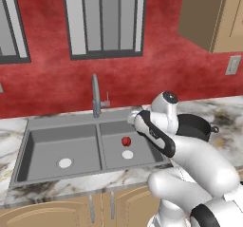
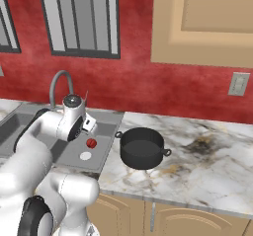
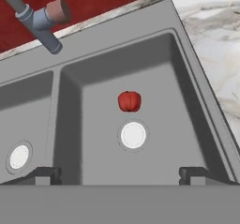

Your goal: Dump the bell pepper from the pot into the sink. Then turn on the water and wash the bell pepper. Then turn off the water and put the bell pepper back in the pot.

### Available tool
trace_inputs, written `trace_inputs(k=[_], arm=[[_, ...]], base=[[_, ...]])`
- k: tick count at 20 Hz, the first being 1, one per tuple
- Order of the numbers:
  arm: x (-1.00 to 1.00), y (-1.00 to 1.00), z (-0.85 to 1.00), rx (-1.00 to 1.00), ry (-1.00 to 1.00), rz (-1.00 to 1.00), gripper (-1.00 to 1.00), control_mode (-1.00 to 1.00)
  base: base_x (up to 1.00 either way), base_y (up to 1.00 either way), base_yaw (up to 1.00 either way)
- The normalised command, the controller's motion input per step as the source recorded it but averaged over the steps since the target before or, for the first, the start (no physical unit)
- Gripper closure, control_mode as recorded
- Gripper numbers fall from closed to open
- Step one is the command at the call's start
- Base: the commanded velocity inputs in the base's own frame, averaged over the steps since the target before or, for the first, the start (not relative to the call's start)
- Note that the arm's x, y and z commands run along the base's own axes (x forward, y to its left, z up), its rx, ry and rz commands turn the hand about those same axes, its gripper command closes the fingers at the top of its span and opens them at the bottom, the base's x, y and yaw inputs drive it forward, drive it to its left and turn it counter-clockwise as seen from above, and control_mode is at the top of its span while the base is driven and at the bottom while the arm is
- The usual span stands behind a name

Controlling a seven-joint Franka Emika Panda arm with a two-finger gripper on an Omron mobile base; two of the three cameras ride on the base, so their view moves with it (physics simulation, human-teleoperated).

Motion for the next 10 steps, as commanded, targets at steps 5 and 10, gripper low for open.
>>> trace_inputs(k=[5, 10], arm=[[0.41, 0.00, -0.02, -0.05, 0.00, 0.00, -1.00, -1.00], [0.32, 0.00, -0.16, -0.05, 0.00, 0.00, -1.00, -1.00]], base=[[0.00, 0.00, 0.00], [0.00, 0.00, 0.00]])
